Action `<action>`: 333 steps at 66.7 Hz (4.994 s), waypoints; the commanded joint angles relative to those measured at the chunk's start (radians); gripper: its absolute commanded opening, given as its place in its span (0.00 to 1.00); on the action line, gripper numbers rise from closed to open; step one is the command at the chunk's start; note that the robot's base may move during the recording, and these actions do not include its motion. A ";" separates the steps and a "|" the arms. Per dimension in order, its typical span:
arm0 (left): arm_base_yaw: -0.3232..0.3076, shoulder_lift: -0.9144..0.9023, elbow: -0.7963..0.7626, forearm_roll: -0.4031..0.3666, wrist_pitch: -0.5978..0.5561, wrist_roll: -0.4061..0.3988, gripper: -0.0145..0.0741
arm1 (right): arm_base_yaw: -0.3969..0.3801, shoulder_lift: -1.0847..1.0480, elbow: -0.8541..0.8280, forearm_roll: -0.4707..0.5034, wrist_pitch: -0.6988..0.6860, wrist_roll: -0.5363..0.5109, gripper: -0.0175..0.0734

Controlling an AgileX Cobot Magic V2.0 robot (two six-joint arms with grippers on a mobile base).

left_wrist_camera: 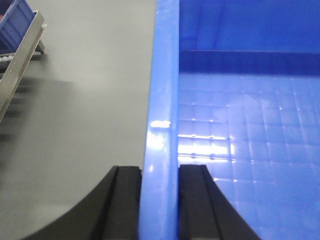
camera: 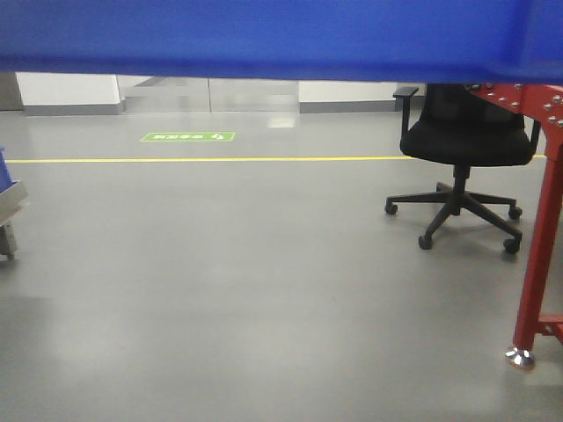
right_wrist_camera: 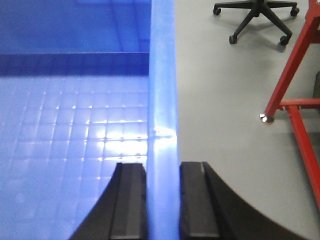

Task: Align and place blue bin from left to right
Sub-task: 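Drive the base across the floor carrying the bin in both grippers, then approach the shelf with red-item bins, holding the blue bin raised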

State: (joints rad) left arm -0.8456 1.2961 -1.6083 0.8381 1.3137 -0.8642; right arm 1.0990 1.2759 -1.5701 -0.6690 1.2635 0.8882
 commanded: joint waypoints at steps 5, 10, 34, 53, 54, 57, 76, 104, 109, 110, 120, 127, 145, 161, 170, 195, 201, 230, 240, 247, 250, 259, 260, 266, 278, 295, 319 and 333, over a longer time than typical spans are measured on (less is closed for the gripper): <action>-0.016 0.003 -0.011 0.046 -0.093 -0.017 0.04 | 0.018 -0.002 -0.010 0.015 -0.315 -0.002 0.01; -0.016 0.003 -0.011 0.046 -0.093 -0.017 0.04 | 0.018 -0.002 -0.010 0.015 -0.315 -0.002 0.01; -0.016 0.003 -0.011 0.046 -0.093 -0.017 0.04 | 0.018 -0.002 -0.010 0.015 -0.315 -0.002 0.01; -0.016 0.003 -0.011 0.046 -0.093 -0.017 0.04 | 0.018 -0.002 -0.010 0.015 -0.315 -0.002 0.01; -0.016 0.003 -0.011 0.046 -0.093 -0.017 0.04 | 0.018 -0.002 -0.010 0.015 -0.315 -0.002 0.01; -0.016 0.003 -0.011 0.046 -0.093 -0.017 0.04 | 0.018 -0.002 -0.010 0.015 -0.315 -0.002 0.01; -0.016 0.003 -0.011 0.046 -0.093 -0.017 0.04 | 0.018 -0.002 -0.010 0.015 -0.315 -0.002 0.01; -0.016 0.003 -0.011 0.046 -0.093 -0.017 0.04 | 0.018 -0.002 -0.010 0.015 -0.315 -0.002 0.01; -0.016 0.003 -0.011 0.046 -0.093 -0.017 0.04 | 0.018 -0.002 -0.010 0.015 -0.315 -0.002 0.01; -0.016 0.003 -0.011 0.046 -0.093 -0.017 0.04 | 0.018 -0.002 -0.010 0.015 -0.315 -0.002 0.01; -0.016 0.003 -0.011 0.046 -0.093 -0.017 0.04 | 0.018 -0.002 -0.010 0.015 -0.315 -0.002 0.01; -0.016 0.003 -0.011 0.046 -0.093 -0.017 0.04 | 0.018 -0.002 -0.010 0.015 -0.315 -0.002 0.01; -0.016 0.003 -0.011 0.046 -0.093 -0.017 0.04 | 0.018 -0.002 -0.010 0.015 -0.315 -0.002 0.01; -0.016 0.003 -0.011 0.046 -0.093 -0.017 0.04 | 0.018 -0.002 -0.010 0.015 -0.315 -0.002 0.01; -0.016 0.003 -0.011 0.046 -0.093 -0.017 0.04 | 0.018 -0.002 -0.010 0.015 -0.315 -0.002 0.01; -0.016 0.003 -0.011 0.046 -0.093 -0.017 0.04 | 0.018 -0.002 -0.010 0.015 -0.315 -0.002 0.01; -0.016 0.003 -0.011 0.046 -0.093 -0.017 0.04 | 0.018 -0.002 -0.010 0.015 -0.315 -0.002 0.01; -0.016 0.003 -0.011 0.046 -0.093 -0.017 0.04 | 0.018 -0.002 -0.010 0.015 -0.315 -0.002 0.01; -0.016 0.003 -0.011 0.046 -0.093 -0.017 0.04 | 0.018 -0.002 -0.010 0.015 -0.315 -0.002 0.01; -0.016 0.003 -0.011 0.046 -0.093 -0.017 0.04 | 0.018 -0.002 -0.010 0.015 -0.315 -0.002 0.01; -0.016 0.003 -0.011 0.046 -0.093 -0.017 0.04 | 0.018 -0.002 -0.010 0.015 -0.315 -0.002 0.01; -0.016 0.003 -0.011 0.046 -0.093 -0.017 0.04 | 0.018 -0.002 -0.010 0.015 -0.315 -0.002 0.01; -0.016 0.003 -0.011 0.046 -0.093 -0.017 0.04 | 0.018 -0.002 -0.010 0.015 -0.315 -0.002 0.01; -0.016 0.003 -0.011 0.046 -0.093 -0.017 0.04 | 0.018 -0.002 -0.010 0.015 -0.315 -0.002 0.01; -0.016 0.003 -0.011 0.046 -0.093 -0.017 0.04 | 0.018 -0.002 -0.010 0.015 -0.315 -0.002 0.01; -0.016 0.003 -0.011 0.046 -0.093 -0.017 0.04 | 0.018 -0.002 -0.010 0.015 -0.315 -0.002 0.01; -0.016 0.003 -0.011 0.046 -0.093 -0.017 0.04 | 0.018 -0.002 -0.010 0.015 -0.315 -0.002 0.01; -0.016 0.003 -0.011 0.046 -0.093 -0.017 0.04 | 0.018 -0.002 -0.010 0.015 -0.315 -0.002 0.01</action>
State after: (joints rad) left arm -0.8456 1.2979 -1.6083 0.8421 1.3137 -0.8642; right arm 1.0990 1.2781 -1.5701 -0.6651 1.2616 0.8889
